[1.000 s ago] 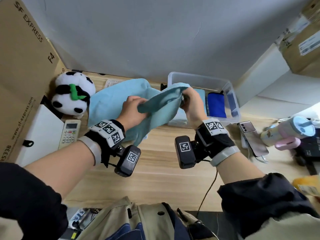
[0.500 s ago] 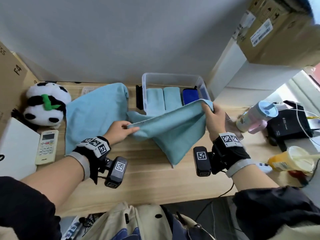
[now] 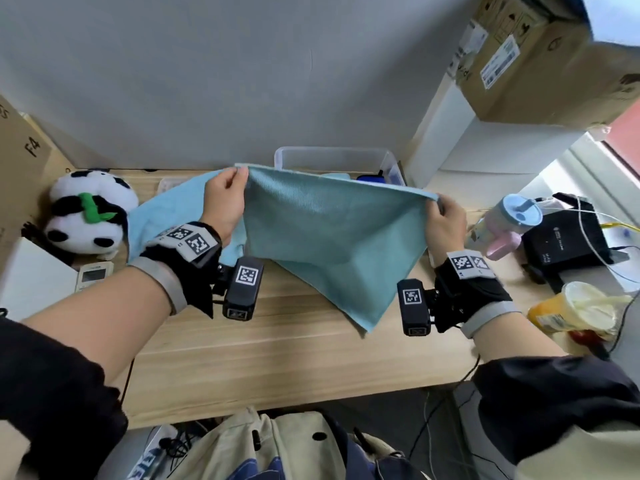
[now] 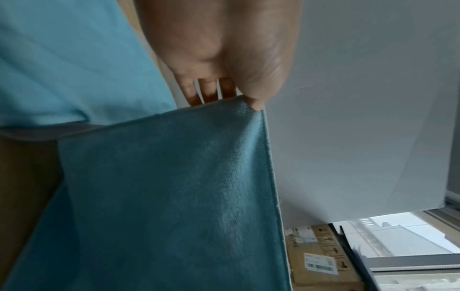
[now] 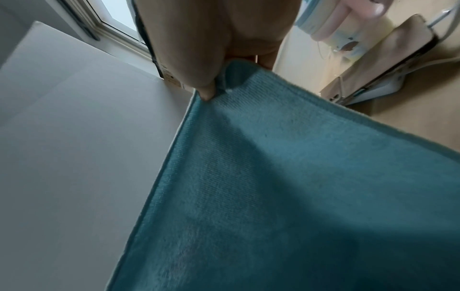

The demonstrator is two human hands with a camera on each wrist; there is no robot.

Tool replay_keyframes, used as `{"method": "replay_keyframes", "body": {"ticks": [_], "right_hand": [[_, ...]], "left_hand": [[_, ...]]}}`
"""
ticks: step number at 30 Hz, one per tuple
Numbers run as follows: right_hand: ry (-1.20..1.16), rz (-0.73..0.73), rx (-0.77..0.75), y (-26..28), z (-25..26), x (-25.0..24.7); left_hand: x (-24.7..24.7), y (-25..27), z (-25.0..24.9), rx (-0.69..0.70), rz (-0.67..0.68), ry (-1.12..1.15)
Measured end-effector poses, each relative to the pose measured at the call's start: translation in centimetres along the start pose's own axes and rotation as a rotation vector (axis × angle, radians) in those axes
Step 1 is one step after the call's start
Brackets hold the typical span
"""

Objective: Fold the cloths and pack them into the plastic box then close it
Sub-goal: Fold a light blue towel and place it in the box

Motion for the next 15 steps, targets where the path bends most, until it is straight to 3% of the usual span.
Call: {"method": "replay_keyframes", "body": {"ticks": [4,8,11,15], "right_hand": [[-0.159,-0.103,-0.109,-1.8,3.2,-1.5],[-0.386,-0.068,0.015,-1.0,3.3,-1.9],[-0.383,0.085,0.195,1.3,1.1,-0.9],[-0.238,0.454,0.447,5.4,-5.3,2.1]], "left_hand": [[-0.3,-0.7,-3.9,0.051,-0.002,0.108],[-0.9,-0.8,-3.8,0.016,0.059,0.117],[-1.2,0.1,-0.2,-0.079,0.074,0.047],[-1.3,2.9,6.7,-0.298,0.121,-0.102]]}}
Point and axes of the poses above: each hand's wrist, its own y-axis away from the middle knuckle, its own x-axis out of the palm, z = x × y, the point moved 5 cm from there along -y, towards the middle knuckle, and after that the axes turned 10 degrees about -x, right-handed, at the moved point
